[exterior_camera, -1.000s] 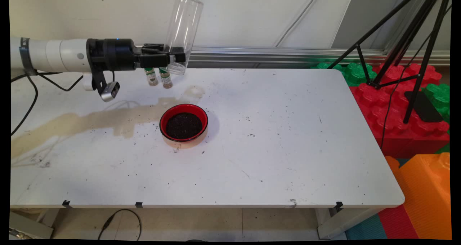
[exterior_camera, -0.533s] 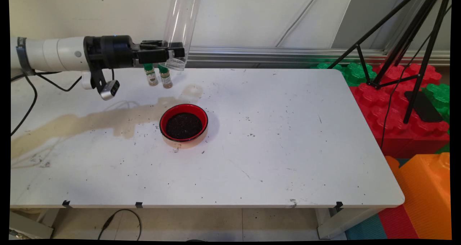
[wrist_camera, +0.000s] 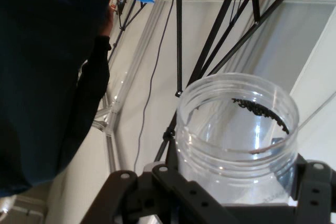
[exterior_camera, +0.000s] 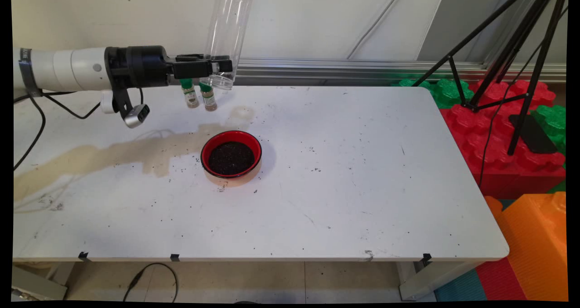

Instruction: Pour the black seasoning powder in the red bowl

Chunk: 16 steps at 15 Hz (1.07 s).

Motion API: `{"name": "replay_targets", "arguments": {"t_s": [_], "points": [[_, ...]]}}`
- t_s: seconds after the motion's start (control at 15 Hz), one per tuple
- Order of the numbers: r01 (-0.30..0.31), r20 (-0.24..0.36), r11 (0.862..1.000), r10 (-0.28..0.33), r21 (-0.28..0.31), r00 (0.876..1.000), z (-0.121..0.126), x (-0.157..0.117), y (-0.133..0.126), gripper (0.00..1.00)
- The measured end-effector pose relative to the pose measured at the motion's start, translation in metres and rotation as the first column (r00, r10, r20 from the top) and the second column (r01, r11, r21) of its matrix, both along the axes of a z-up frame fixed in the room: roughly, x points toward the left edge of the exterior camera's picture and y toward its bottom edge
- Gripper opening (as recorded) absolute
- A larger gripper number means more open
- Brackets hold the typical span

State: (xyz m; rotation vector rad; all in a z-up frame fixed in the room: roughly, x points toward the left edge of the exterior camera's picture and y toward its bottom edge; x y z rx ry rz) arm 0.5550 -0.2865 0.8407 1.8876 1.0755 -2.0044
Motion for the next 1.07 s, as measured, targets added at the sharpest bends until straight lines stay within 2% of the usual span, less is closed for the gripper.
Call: {"name": "replay_targets", "arguments": {"t_s": [0.33,0.6,0.87,1.07], "points": [[-0.018,-0.064,0.996,0.024,0.093,0.998,0.004,-0.001,0.001,0.0],[-0.031,-0.123,0.983,0.054,0.18,0.991,0.008,-0.002,0.001,0.0],[-0.04,-0.172,0.966,0.086,0.255,0.981,0.011,-0.002,0.0,0.0],[-0.042,-0.214,0.948,0.115,0.317,0.97,0.014,-0.003,-0.002,0.0]]}}
